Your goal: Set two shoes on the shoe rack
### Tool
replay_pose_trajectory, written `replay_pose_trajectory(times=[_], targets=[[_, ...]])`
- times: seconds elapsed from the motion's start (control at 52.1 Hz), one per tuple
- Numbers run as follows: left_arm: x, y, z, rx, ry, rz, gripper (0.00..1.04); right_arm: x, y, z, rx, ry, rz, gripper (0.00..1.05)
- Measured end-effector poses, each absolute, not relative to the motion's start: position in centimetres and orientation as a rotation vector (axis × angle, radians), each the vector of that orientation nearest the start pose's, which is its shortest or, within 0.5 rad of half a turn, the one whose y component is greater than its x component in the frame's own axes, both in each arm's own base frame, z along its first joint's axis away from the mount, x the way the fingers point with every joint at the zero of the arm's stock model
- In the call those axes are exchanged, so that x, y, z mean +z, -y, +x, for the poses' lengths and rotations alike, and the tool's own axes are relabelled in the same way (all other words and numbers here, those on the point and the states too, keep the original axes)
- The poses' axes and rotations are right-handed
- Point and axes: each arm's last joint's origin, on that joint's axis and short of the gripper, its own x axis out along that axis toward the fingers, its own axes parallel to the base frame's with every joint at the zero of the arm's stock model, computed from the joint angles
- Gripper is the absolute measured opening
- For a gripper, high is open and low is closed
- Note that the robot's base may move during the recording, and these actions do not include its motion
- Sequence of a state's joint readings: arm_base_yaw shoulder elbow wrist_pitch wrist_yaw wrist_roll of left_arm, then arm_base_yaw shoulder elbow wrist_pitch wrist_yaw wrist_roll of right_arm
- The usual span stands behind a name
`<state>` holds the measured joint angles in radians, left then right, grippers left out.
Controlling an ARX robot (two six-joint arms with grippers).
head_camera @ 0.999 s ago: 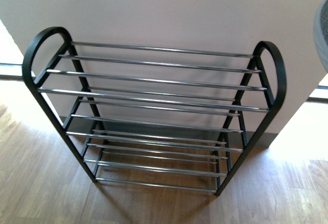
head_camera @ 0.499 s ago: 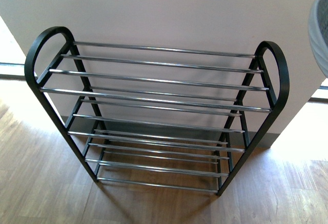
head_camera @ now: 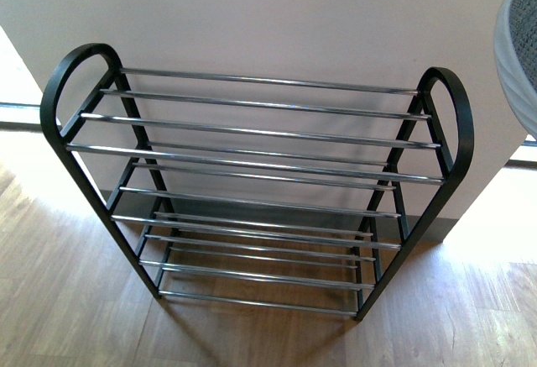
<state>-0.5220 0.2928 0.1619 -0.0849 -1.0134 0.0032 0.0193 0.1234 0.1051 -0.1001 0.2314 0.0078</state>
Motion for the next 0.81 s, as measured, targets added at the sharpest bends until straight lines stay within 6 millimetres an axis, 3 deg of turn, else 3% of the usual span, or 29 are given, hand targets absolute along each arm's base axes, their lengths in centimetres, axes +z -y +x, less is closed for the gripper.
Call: replay_pose_trajectory(times=[0.807], targets=[[18.94, 2.81, 9.82, 0.489, -0.158, 0.154, 0.02, 18.01, 0.47, 9.95, -0.213, -0.117, -0.007, 0.01]])
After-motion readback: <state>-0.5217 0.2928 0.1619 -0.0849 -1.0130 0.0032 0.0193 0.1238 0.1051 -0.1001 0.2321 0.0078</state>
